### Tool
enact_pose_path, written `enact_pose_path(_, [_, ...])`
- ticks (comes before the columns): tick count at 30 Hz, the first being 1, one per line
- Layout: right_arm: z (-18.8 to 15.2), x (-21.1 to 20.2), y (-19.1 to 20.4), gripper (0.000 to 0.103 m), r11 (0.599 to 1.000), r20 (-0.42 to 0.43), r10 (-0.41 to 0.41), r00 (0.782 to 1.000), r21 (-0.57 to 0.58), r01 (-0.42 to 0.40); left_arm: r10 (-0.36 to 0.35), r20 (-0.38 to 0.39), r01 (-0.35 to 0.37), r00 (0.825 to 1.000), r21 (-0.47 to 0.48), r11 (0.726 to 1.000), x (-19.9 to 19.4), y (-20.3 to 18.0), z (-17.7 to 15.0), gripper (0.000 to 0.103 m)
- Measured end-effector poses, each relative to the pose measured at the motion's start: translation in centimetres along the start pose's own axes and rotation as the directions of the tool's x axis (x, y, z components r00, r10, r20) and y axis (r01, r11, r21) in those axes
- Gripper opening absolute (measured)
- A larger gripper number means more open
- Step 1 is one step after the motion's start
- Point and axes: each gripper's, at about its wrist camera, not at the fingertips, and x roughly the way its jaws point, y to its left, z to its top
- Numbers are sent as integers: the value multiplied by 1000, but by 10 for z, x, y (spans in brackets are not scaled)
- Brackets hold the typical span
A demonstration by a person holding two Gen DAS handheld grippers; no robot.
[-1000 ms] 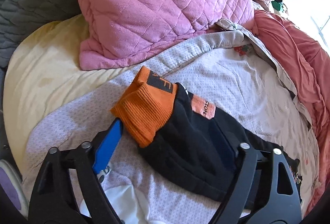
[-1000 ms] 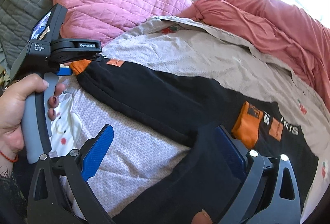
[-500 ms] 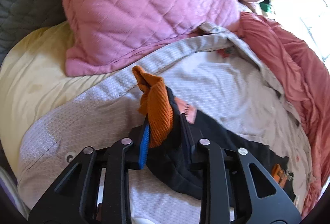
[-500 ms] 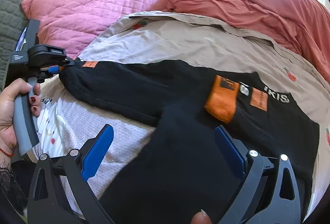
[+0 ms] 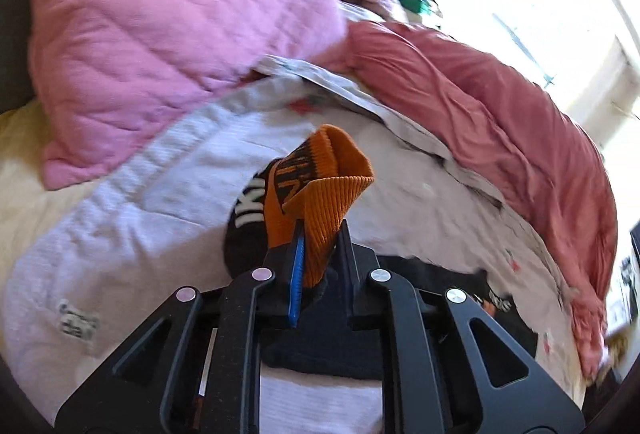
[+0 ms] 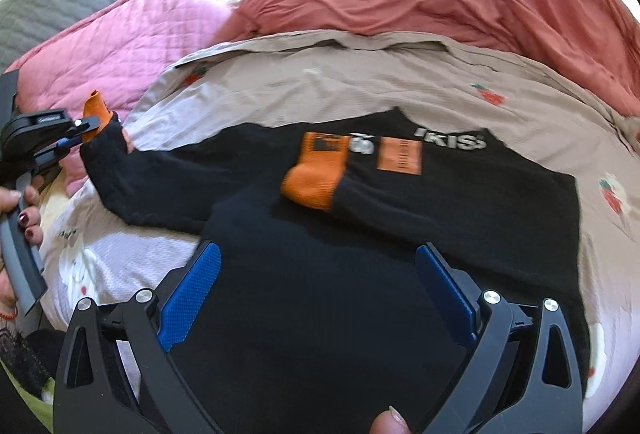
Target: Fold small clothes
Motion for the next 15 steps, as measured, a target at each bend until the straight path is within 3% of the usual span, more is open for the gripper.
enact_pose_path(2, [-1,-4,-10,97,1000,4,-12,1000,22,12,-24,-11,24,1000,35,999,2,-13,-6,8])
enact_pose_path(6, [-3,-11,-29,97,998,10,-42,999,54,42,-154,-77,160,985,89,983,12,-49,-26,8])
enact_pose_path(12, [-6,-20,-55,97,991,15,-88,996,98,87,-175,-171,213,970,242,947,22,-94,-63,8])
enact_pose_path(15, [-7,-20,-66,97,987,7,-103,995,122,101,-203,-234,264,951,265,927,28,-108,-80,8])
